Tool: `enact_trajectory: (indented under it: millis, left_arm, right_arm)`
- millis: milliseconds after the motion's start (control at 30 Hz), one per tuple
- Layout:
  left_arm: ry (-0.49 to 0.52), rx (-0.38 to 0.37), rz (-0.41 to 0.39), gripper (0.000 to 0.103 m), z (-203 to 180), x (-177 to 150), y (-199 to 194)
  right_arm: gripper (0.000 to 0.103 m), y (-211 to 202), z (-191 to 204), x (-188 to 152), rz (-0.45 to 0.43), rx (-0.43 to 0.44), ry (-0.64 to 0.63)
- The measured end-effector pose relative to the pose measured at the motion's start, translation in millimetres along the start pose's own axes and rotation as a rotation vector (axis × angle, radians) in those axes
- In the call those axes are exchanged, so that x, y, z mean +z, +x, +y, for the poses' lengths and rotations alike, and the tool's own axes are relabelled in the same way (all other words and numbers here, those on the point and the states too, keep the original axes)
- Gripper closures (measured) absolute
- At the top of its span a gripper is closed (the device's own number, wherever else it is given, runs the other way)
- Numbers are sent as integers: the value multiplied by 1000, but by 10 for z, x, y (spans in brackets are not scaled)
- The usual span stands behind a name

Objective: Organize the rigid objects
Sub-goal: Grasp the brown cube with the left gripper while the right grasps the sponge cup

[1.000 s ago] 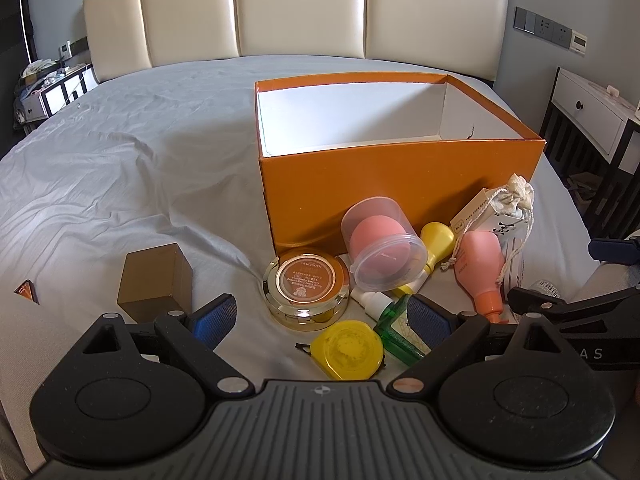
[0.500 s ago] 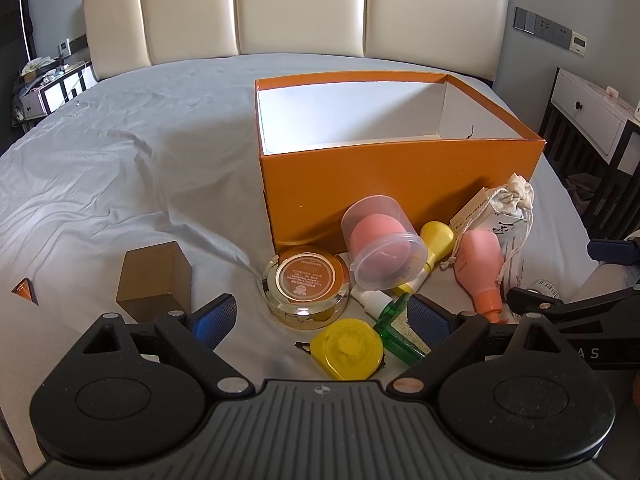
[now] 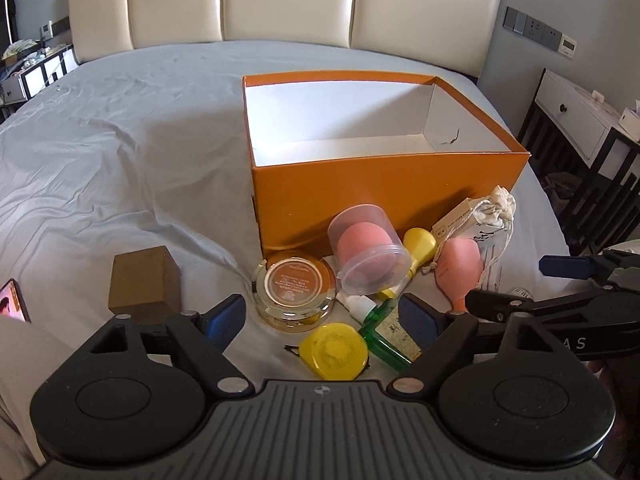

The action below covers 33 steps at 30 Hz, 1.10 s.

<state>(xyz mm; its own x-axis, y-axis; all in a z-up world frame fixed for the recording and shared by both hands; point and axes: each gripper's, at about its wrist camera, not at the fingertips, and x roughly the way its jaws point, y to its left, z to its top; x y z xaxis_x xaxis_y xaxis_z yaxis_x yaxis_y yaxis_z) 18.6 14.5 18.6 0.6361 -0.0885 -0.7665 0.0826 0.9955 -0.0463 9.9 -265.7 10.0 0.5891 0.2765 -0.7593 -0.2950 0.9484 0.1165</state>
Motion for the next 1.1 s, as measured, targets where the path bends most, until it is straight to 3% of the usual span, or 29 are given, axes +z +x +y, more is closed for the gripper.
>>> enact_trajectory:
  millis: [67,167,333,500,700,867,1100]
  left_arm:
    - [-12,32,0,8,105,106,-17]
    - [-24,57,34,8,314,295,-6]
    - [-104,32,214,8,778,575,204]
    - [-57,101,293,5,1076,751,494]
    - [-68,106,430,4,1346,769,962]
    - [-68,110,490,4,1448,667,1158]
    - [-129,81,601,5,1576,595,1349]
  right_arm:
    - [3,87,27,92,60,28,0]
    - [10,166,58,209,81,62,27]
    - [23,354,99,480,134,128,89]
    - [22,563,219,661,176,184,138]
    - [17,851,384,749,245,184,139]
    - [15,1004,475,675,302,180,130]
    - [14,1087,574,645,282,154,78]
